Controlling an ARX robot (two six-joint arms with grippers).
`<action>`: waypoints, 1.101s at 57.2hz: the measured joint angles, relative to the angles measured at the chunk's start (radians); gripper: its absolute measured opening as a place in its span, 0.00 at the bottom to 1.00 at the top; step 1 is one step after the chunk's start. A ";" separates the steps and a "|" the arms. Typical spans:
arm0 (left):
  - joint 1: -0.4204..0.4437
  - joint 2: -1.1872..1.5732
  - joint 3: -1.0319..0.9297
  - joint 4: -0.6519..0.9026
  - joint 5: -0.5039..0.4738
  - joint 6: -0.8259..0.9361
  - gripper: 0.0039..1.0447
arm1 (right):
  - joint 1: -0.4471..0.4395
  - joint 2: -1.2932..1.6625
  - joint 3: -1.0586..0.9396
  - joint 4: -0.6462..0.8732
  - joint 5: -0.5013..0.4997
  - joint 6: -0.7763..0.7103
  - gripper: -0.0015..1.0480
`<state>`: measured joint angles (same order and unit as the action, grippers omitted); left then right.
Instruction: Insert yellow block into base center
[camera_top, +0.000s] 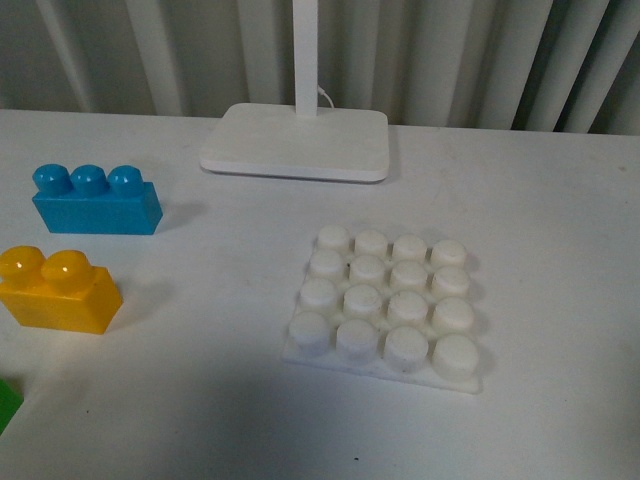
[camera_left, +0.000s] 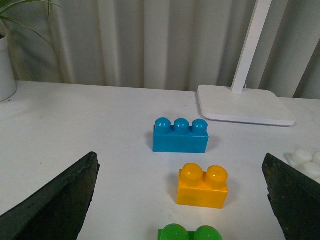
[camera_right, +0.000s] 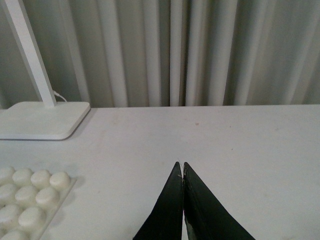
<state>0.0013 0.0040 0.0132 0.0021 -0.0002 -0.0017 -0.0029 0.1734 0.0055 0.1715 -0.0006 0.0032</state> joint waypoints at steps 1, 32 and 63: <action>0.000 0.000 0.000 0.000 0.000 0.000 0.94 | 0.000 -0.011 0.000 -0.012 0.000 0.000 0.01; 0.000 0.000 0.000 -0.001 0.000 0.000 0.94 | 0.000 -0.169 0.000 -0.170 0.000 -0.002 0.19; 0.078 0.457 0.198 0.079 0.214 0.161 0.94 | 0.000 -0.169 0.000 -0.170 0.000 -0.001 0.91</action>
<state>0.0792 0.4614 0.2115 0.0811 0.2138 0.1593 -0.0029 0.0044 0.0059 0.0013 -0.0006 0.0021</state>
